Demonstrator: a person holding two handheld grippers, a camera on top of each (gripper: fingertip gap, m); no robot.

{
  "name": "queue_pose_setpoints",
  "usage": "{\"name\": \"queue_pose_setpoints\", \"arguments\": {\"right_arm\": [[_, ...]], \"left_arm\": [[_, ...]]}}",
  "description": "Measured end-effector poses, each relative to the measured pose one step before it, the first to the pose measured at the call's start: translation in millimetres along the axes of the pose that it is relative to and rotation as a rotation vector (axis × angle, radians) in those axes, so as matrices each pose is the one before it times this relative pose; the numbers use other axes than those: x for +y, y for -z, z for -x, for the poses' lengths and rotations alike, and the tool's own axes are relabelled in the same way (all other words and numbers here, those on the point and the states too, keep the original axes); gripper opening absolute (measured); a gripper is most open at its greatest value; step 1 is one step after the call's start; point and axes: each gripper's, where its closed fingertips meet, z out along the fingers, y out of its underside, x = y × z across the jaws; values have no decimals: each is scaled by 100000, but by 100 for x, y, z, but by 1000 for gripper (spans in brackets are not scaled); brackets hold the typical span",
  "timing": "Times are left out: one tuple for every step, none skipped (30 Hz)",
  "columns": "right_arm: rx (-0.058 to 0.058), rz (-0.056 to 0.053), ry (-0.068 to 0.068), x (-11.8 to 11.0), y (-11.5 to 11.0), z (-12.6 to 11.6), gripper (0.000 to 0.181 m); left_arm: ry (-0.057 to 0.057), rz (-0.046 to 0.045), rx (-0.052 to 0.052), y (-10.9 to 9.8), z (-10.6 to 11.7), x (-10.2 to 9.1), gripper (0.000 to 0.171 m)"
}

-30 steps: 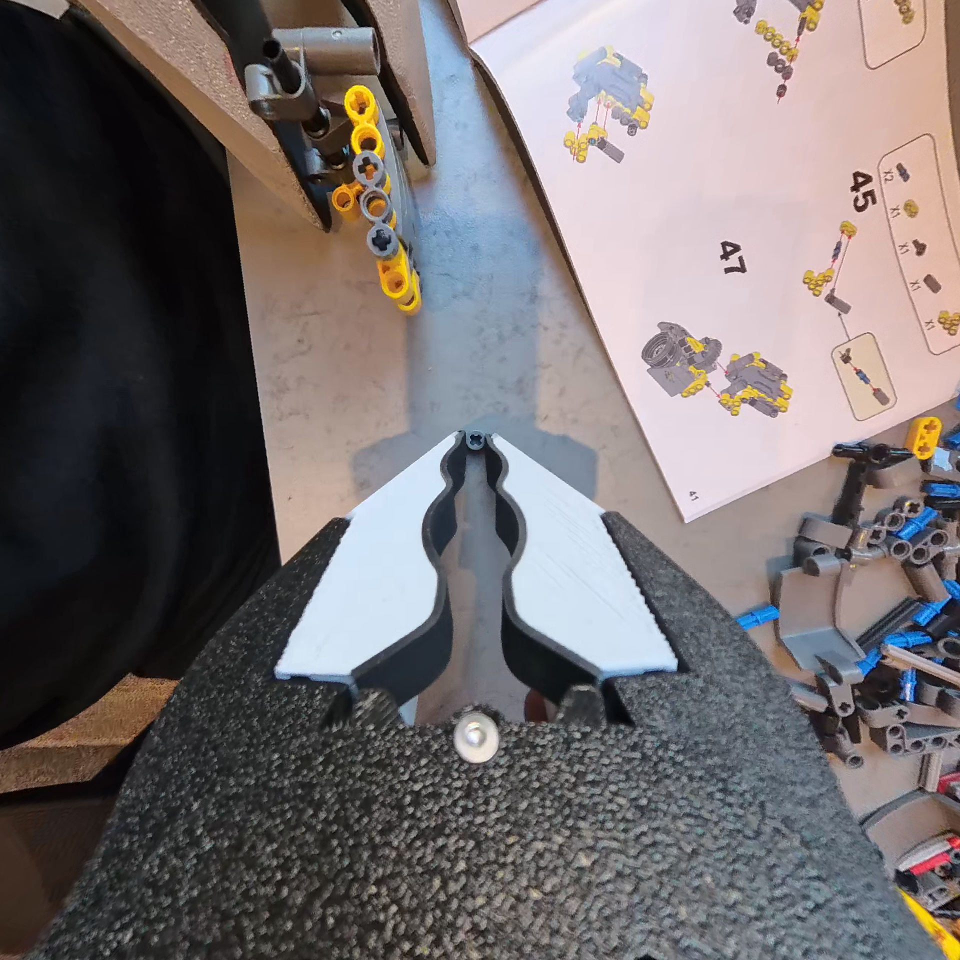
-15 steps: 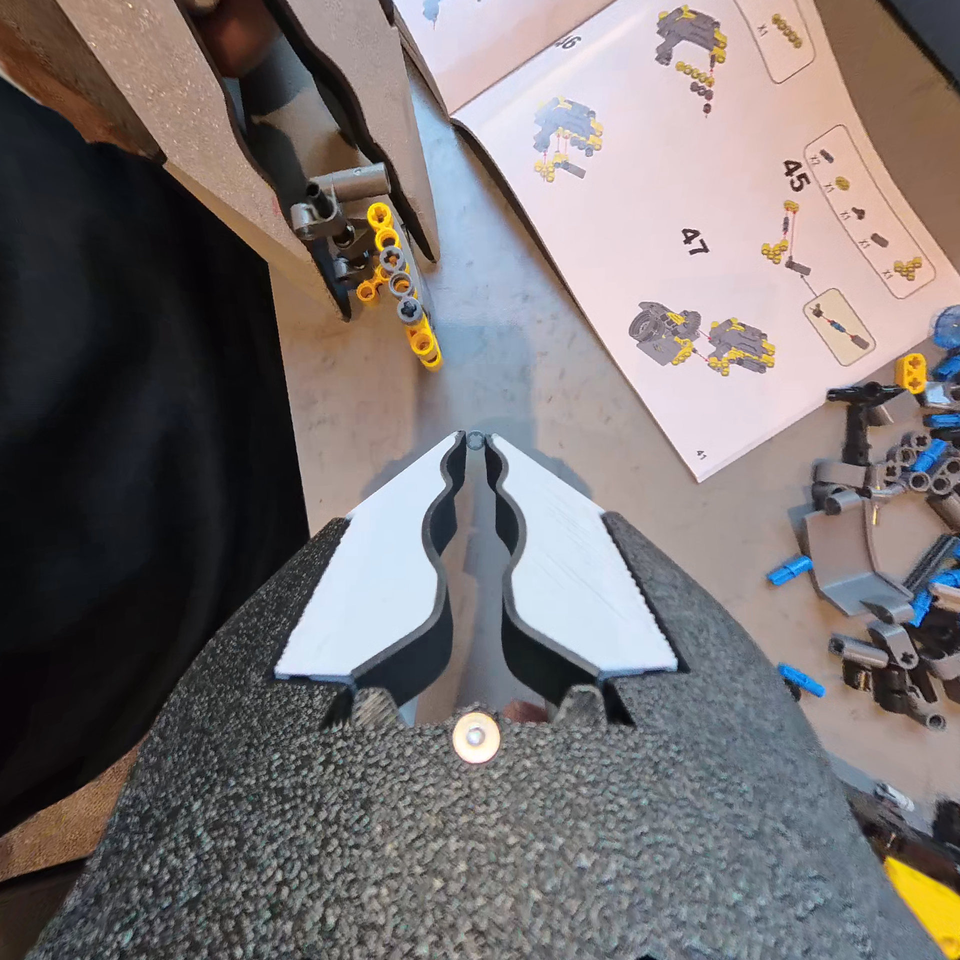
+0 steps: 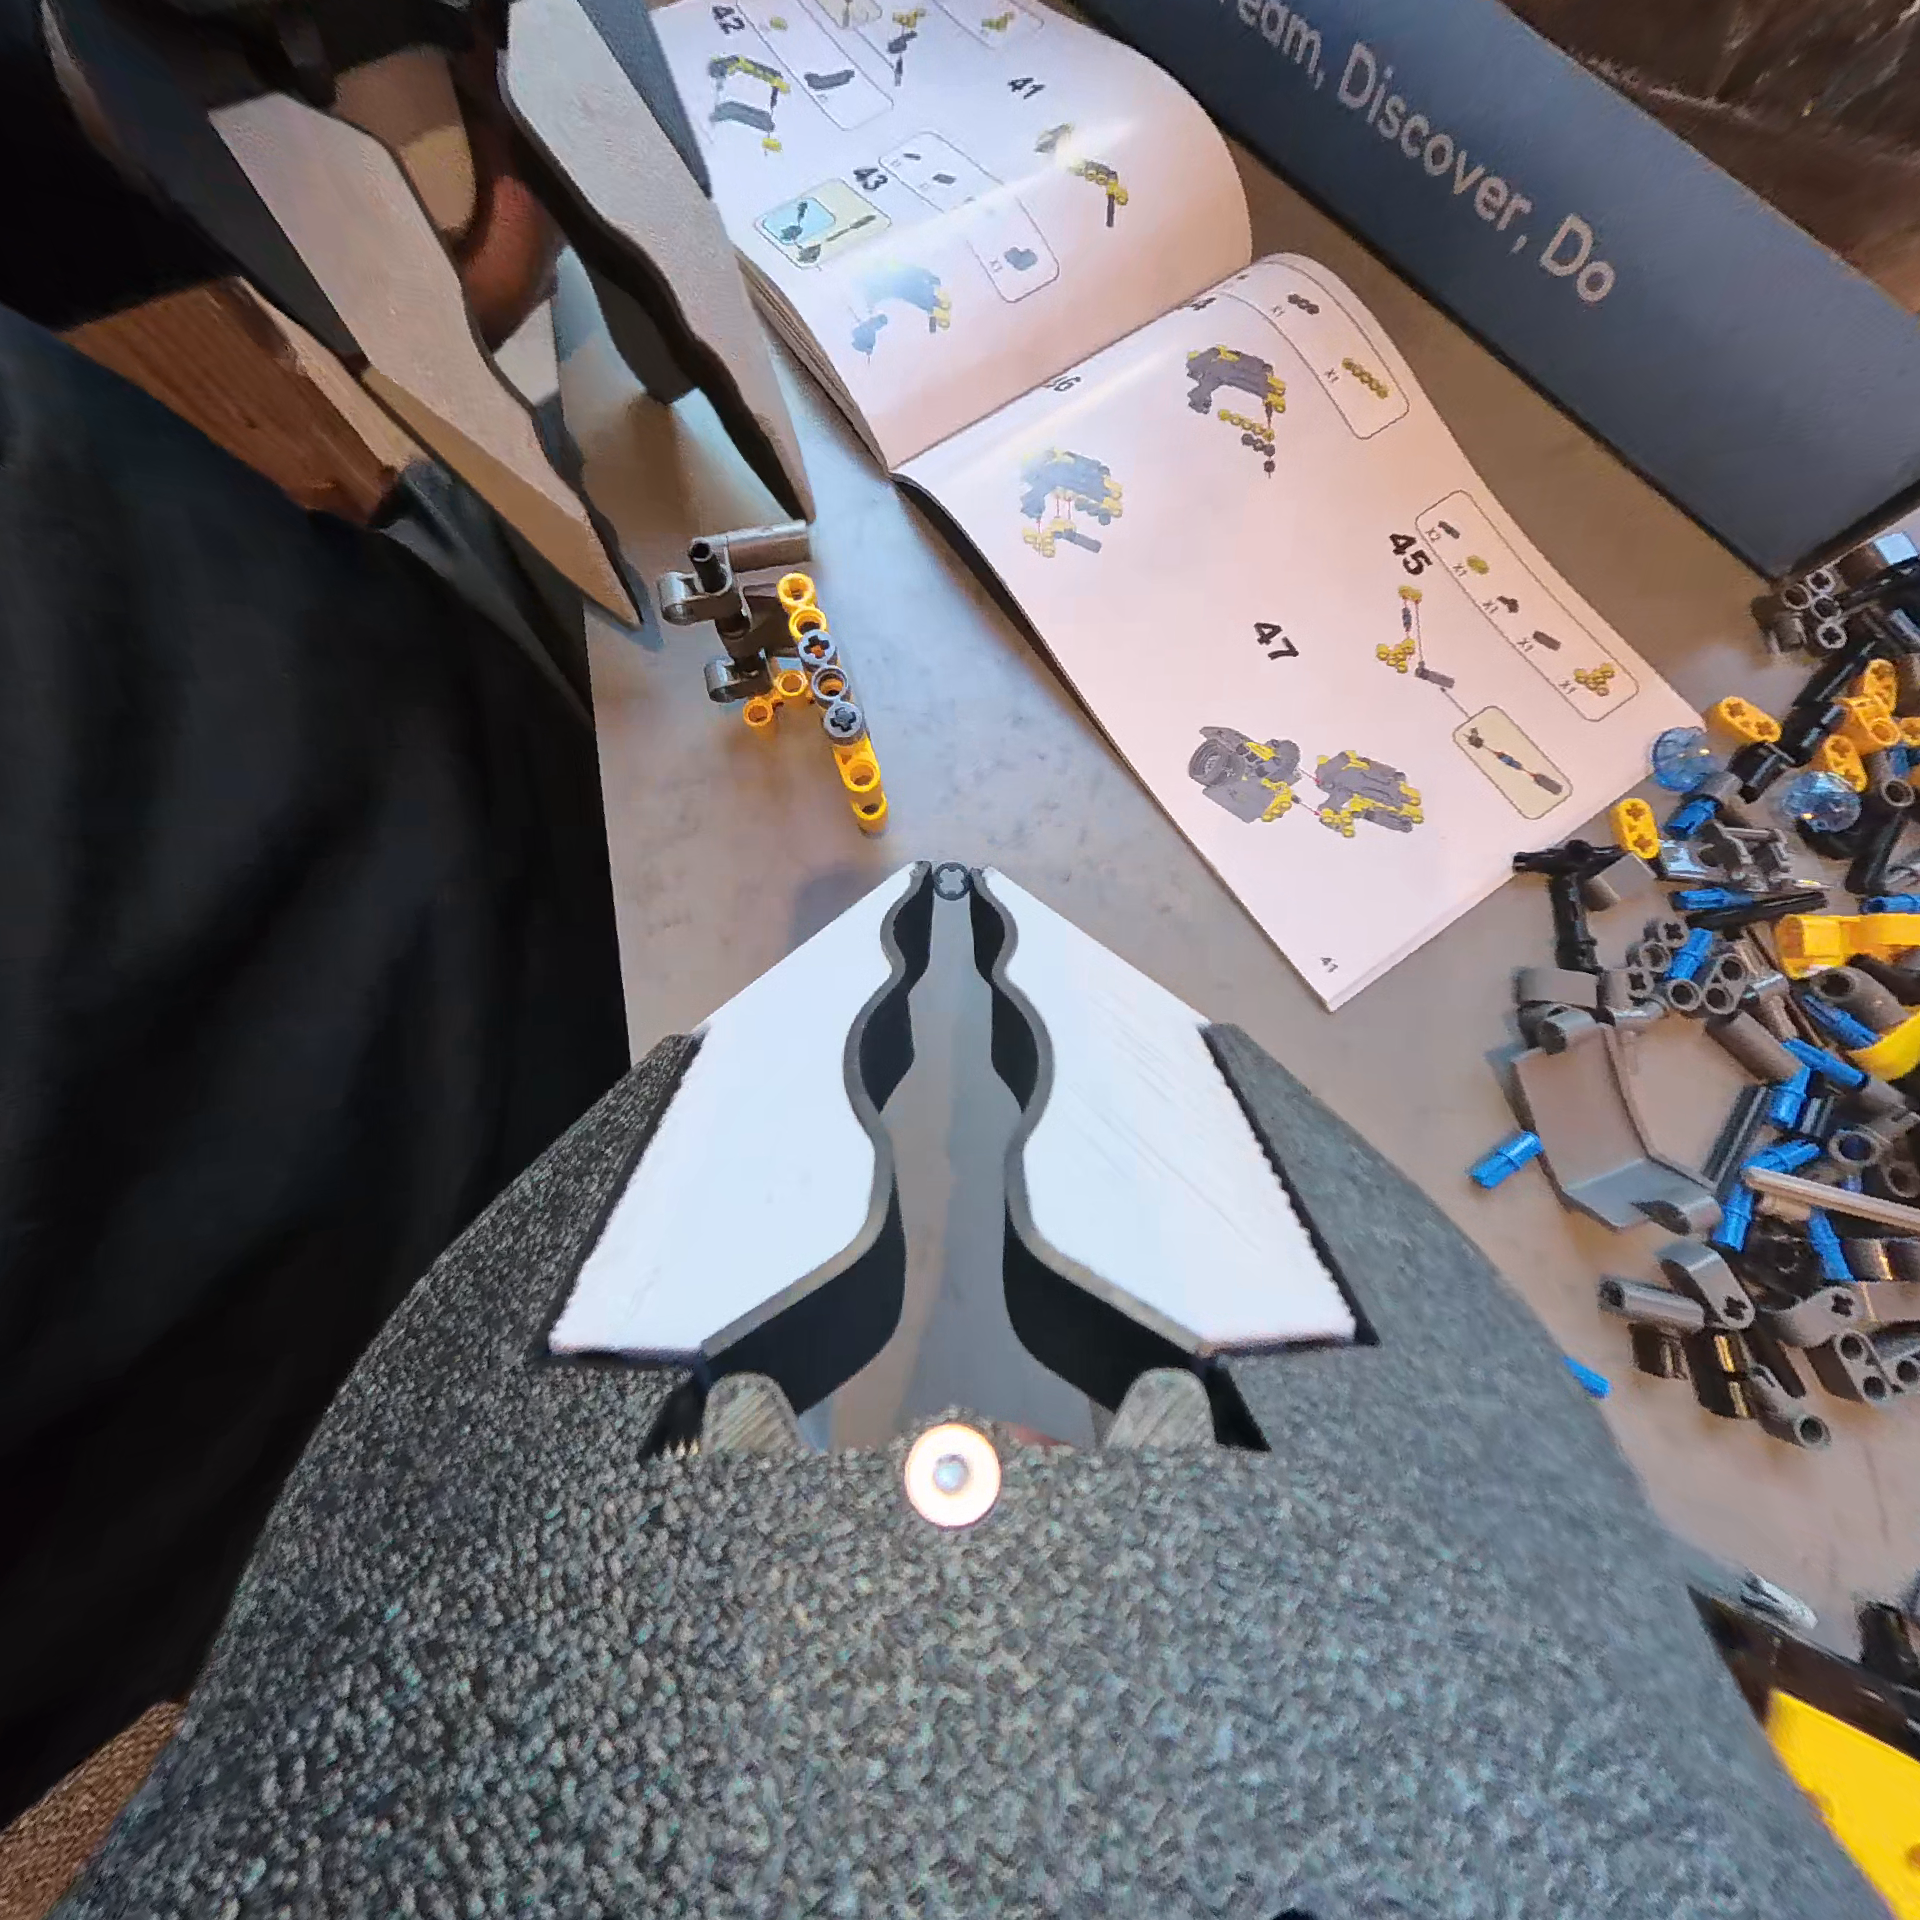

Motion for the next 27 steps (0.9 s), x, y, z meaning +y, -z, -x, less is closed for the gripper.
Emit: {"name": "queue_pose_setpoints", "arguments": {"right_arm": [[-224,-343,-114,35,-112,67,6],[-210,-439,-119,14,-111,65,6],[-251,-243,-228,51,-102,69,6],[-147,119,-291,105,-103,43,6],[-75,380,-187,146,-95,45,6],[-90,433,-12,163,-52,54,6],[125,360,76,141,-27,43,6],[318,227,44,103,32,-2,6],[298,-87,-12,44,81,6,6],[370,-597,-5,-77,153,-13,6],[355,-1145,-25,-191,195,-21,6],[-67,-1506,-251,-286,214,34,6],[-496,-1773,-522,-366,199,78,6],[-497,-1993,-605,-429,168,69,6],[-495,-2044,-594,-463,136,83,6],[-724,-1877,-756,-442,69,103,6],[-874,-1722,-962,-438,27,128,6],[-954,-1698,-879,-434,-22,157,6],[-1086,-1740,-536,-438,-48,212,6],[-1327,-1803,-142,-432,-58,272,6],[-1916,-1710,426,-399,-58,401,6],[-2991,-1814,1492,-398,-49,611,6],[-2994,-2086,2638,-420,-58,700,6],[-1500,-1422,3394,-334,-56,534,6],[-264,278,4100,-123,-93,376,6],[725,1712,4880,38,-113,253,6],[2072,2412,5514,114,-105,70,6]], "left_arm": [[383,-1007,-380,185,-10,37,44],[330,-762,-289,135,10,31,44],[186,-880,155,71,-29,-37,44],[170,-735,146,33,-16,-39,44],[102,-498,-128,3,6,-45,43],[-124,-191,-25,-27,-17,-20,43],[-354,17,198,-51,-73,-21,43],[-544,43,135,-36,-80,-29,43],[-660,-295,-370,10,-12,-104,43],[-670,-634,-465,71,-12,-205,43],[-648,-821,-538,151,25,-273,42],[-725,-1090,-964,214,94,-369,41],[-868,-1250,-1182,266,157,-430,40],[-1055,-1389,-1177,286,158,-504,38],[-1378,-1325,-1124,270,152,-533,36],[-1675,-1191,-1209,235,130,-552,33],[-2012,-1079,-866,139,44,-550,32],[-2131,-811,-640,62,-20,-533,30],[-2213,-816,-508,-38,-66,-535,28],[-2185,-751,-32,-140,-140,-494,27],[-1904,-553,381,-224,-201,-448,25],[-1479,-144,882,-287,-269,-356,24],[-637,-79,1565,-299,-355,-327,22],[789,-516,2843,-285,-483,-354,21],[2061,-443,4047,-272,-584,-321,20],[2505,486,4047,-258,-496,-159,20],[1852,1082,3233,-230,-345,-34,20]]}}
